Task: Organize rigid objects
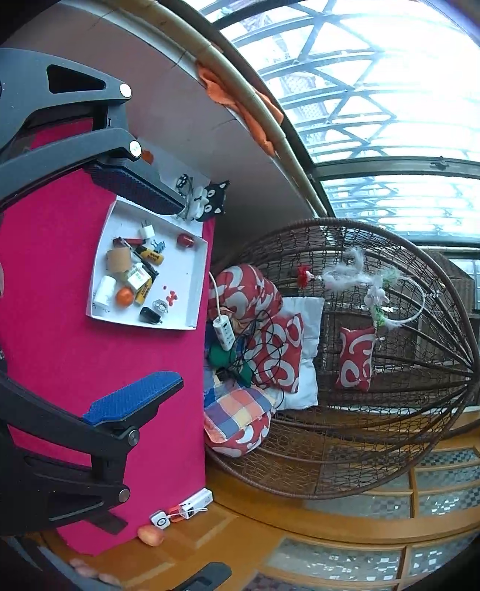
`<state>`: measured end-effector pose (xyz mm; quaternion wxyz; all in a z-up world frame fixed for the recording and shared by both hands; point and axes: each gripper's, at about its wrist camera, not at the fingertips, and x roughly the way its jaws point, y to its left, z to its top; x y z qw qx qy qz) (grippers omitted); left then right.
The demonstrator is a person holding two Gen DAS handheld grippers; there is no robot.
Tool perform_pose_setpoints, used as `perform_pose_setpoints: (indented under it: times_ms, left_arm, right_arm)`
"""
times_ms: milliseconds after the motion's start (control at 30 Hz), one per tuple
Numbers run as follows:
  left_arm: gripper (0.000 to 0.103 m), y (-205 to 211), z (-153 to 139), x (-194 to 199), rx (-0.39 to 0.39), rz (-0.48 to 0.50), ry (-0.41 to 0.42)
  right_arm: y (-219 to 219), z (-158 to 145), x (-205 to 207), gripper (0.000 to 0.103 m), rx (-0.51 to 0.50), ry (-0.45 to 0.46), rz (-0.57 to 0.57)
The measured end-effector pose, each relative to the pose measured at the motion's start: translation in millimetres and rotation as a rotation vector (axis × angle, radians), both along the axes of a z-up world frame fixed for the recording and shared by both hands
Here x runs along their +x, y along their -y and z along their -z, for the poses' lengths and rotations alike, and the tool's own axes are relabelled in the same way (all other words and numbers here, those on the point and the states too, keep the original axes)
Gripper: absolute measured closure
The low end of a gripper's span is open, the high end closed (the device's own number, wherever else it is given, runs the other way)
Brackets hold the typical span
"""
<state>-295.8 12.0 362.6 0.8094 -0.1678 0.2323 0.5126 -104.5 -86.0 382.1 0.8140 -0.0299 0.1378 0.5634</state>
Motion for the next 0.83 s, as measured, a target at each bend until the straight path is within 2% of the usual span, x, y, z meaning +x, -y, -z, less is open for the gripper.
perform_pose_setpoints:
  times_ms: [367,833]
  left_arm:
    - [0.015,-2,13,2,-0.067,-0.015,-0.008]
    - [0.015,1,18,-3,-0.087,-0.035,-0.002]
  right_arm:
    - [-4,9,2,0.0,-0.038,-0.02,-0.009]
    - [-12,17,1,0.0,-0.087,-0.03,-0.057]
